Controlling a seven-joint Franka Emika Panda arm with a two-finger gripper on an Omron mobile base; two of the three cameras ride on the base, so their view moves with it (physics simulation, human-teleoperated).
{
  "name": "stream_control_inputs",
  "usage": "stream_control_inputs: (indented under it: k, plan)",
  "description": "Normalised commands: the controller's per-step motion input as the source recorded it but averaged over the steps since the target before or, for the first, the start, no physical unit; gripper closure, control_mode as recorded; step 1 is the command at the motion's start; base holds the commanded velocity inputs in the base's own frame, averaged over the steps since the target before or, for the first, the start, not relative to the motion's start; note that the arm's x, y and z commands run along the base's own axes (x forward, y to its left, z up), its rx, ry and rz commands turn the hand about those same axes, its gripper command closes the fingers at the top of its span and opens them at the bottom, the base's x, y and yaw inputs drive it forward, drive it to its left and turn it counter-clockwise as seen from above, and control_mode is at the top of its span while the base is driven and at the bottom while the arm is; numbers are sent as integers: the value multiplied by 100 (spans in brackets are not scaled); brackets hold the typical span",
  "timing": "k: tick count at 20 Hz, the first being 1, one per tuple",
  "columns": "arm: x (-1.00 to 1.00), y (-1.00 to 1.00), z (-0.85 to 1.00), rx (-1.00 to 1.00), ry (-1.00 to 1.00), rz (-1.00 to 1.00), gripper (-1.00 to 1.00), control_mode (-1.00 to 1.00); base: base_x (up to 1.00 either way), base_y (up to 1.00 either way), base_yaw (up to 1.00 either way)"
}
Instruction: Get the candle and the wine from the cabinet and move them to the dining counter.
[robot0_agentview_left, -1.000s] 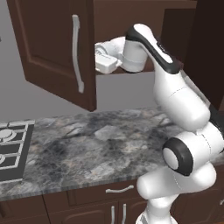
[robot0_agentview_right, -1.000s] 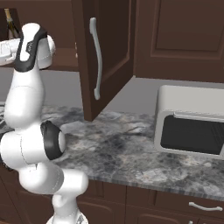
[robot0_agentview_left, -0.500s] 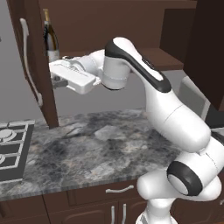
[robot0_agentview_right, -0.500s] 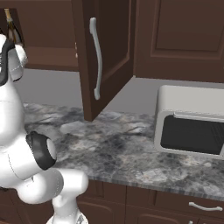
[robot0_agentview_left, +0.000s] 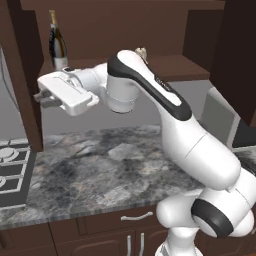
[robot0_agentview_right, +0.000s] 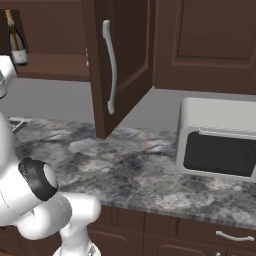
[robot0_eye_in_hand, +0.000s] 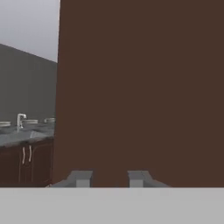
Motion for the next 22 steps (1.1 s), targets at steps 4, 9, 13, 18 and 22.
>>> stream_control_inputs:
  k: [4,9,13,18,22]
  plan:
    - [0,7,0,0,-12,-20,-100,-100,0,0,0]
    - [1,13,0,0,-10,-21,-100,-100,0,0,0]
    - [0,-26,20,0,-5,-31,-100,-100,0,0,0]
    - [-2,-63,49,0,0,-43,-100,-100,0,0,0]
    - [-17,-86,39,0,0,-42,-100,-100,0,0,0]
